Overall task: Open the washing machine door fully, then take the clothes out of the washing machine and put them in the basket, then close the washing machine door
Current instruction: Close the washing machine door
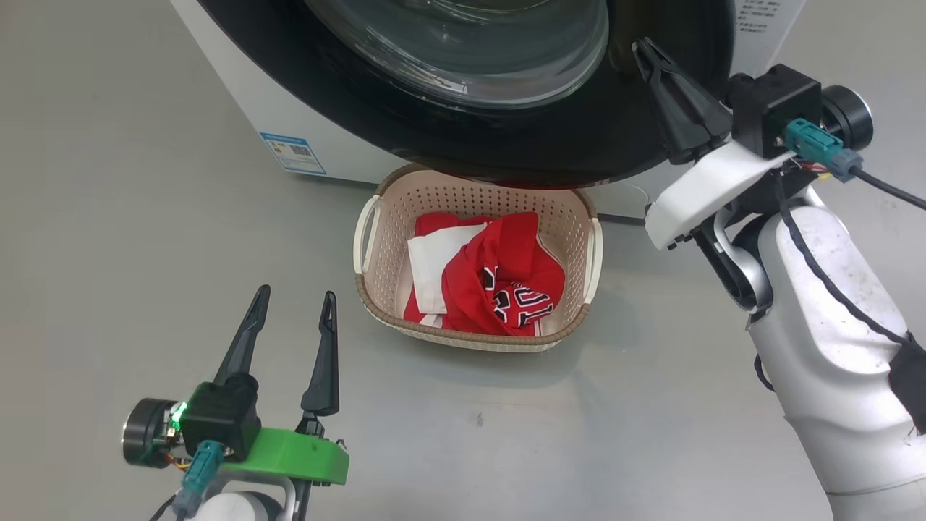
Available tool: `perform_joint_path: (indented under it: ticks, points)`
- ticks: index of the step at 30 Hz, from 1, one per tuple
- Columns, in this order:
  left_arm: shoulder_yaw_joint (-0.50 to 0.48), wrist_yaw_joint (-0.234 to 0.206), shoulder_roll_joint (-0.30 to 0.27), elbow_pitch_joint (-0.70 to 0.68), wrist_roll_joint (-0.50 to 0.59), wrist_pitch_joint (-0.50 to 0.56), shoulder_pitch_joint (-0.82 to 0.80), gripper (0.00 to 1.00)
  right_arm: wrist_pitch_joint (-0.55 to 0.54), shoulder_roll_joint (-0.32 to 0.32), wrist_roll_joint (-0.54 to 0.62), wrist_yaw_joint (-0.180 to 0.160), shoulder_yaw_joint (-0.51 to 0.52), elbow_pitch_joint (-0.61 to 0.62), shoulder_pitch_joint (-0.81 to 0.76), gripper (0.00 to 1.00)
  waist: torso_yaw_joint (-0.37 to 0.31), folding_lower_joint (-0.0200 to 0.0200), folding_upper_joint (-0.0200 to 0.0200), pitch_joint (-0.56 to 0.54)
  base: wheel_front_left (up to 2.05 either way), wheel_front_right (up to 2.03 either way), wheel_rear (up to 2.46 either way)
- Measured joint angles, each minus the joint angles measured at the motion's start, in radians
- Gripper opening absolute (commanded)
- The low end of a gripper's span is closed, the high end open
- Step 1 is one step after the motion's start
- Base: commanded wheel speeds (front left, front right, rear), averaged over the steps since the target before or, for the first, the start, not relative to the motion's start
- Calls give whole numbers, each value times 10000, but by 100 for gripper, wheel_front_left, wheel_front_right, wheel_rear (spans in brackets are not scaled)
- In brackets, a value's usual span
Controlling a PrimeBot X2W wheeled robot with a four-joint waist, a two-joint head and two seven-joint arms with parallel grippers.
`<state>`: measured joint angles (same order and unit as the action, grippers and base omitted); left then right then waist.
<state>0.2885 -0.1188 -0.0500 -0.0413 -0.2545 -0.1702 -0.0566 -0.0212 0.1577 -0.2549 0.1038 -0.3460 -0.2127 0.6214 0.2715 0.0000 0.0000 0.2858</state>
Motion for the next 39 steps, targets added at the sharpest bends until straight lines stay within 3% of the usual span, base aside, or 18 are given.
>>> perform_joint_path:
  ticks: [8,39]
  points:
    - [-86,0,50,132,61,-176,-265,100,-59,38,48,82,-71,-913,1034,0,309,0,0,399,0,0,0]
    - [244,0,84,401,-130,-506,-516,100,194,700,-395,90,1187,-3103,3276,0,948,0,0,806,0,0,0]
